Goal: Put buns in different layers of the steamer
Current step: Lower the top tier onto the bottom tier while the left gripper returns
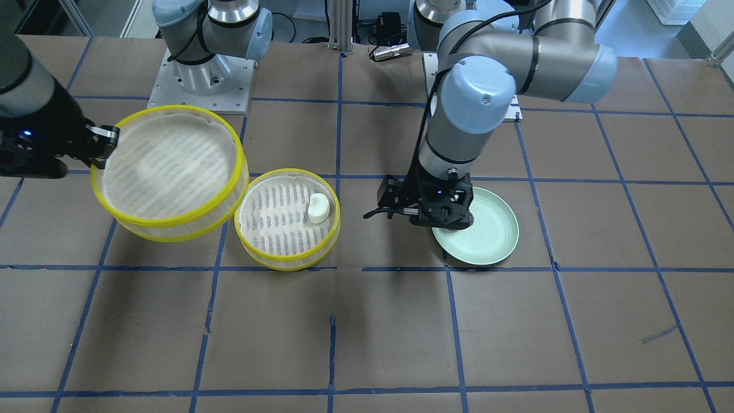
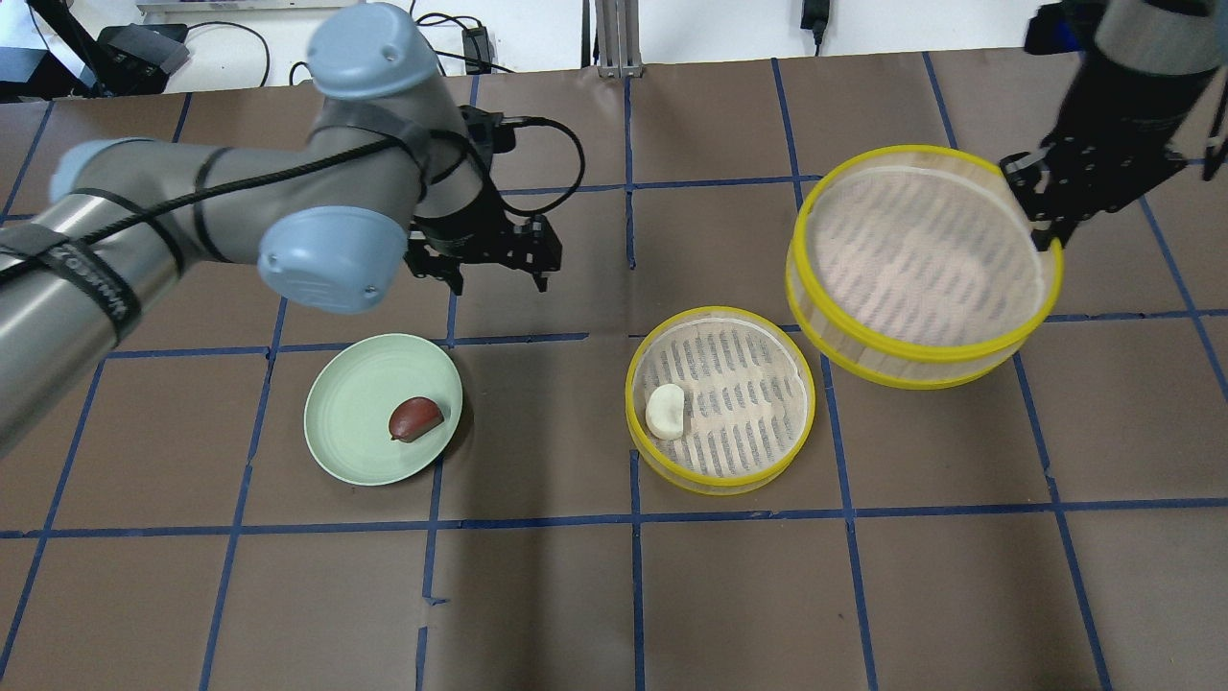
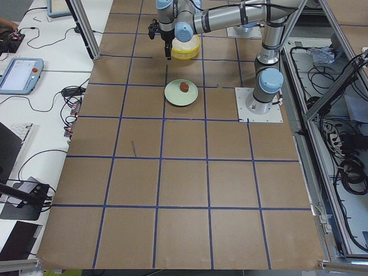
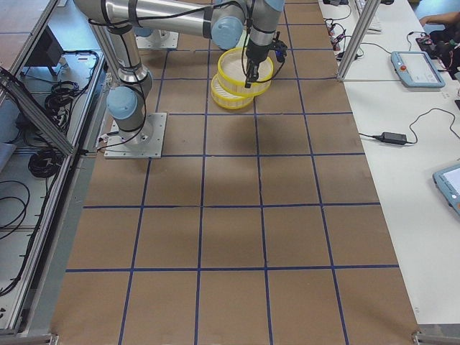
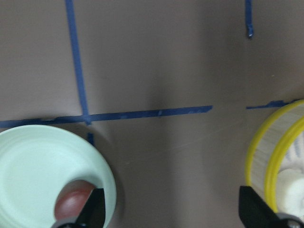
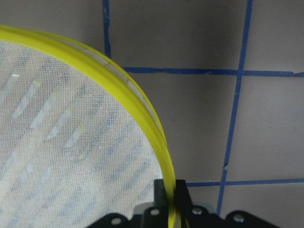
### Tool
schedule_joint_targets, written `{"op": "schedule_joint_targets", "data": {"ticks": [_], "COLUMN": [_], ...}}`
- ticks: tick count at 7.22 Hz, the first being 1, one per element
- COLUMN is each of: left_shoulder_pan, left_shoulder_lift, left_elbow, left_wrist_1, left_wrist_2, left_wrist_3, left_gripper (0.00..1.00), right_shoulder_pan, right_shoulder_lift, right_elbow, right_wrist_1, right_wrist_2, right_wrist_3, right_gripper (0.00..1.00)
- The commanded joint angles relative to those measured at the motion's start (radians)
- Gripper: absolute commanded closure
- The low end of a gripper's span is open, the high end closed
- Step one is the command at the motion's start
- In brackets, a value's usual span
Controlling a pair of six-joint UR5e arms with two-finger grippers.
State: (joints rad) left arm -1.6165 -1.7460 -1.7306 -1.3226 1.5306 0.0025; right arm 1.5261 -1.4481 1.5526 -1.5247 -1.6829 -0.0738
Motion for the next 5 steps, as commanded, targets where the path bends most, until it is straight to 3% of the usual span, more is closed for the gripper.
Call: {"op": "schedule_joint_targets", "data": {"ticks": [1, 5], "left_shoulder_pan": [0.049, 0.104], "left_shoulder_lift": [0.006, 0.0], "left_elbow": [-0.088, -0.191], "left_wrist_1": [-0.043, -0.011], "left_wrist_2": [0.054, 0.091], "left_wrist_3": [0.047, 0.099], "left_gripper": [0.0, 0.02], "right_shoulder_pan": [0.1, 0.131], "right_shoulder_lift": [0.029, 0.051], "right_elbow": [0.033, 0.133], "right_wrist_1": [-0.047, -0.173], "right_wrist_2": [0.018, 0.018], "right_wrist_3": [0.132, 0.173], "right_gripper": [0.94, 0.94]}}
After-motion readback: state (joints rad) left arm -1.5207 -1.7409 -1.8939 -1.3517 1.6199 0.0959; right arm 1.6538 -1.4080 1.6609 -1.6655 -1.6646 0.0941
